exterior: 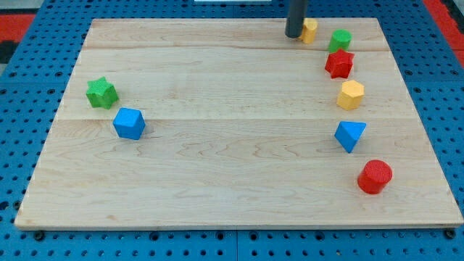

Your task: Move the yellow heart into the green circle

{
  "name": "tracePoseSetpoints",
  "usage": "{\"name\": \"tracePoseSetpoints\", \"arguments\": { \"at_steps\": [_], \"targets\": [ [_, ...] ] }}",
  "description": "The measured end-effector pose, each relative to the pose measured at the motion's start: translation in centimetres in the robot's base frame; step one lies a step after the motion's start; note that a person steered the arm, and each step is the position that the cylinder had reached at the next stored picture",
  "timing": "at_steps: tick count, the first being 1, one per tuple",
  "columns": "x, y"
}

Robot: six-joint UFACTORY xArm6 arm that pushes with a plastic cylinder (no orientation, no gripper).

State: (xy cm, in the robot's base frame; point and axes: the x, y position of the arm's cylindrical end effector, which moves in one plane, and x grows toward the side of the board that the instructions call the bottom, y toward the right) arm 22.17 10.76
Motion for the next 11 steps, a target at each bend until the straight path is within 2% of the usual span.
{"name": "tracePoseSetpoints", "arguments": {
  "at_steps": [1,2,3,4,5,6,10,11],
  "targets": [
    [-1.7,4.8],
    [-1.8,5.1],
    [-1.6,-0.3],
    [0.6,-0.6],
    [1.4,3.3],
    [0.1,4.4],
    [-0.4,4.8],
    [-1.4,-0.2]
  ]
}}
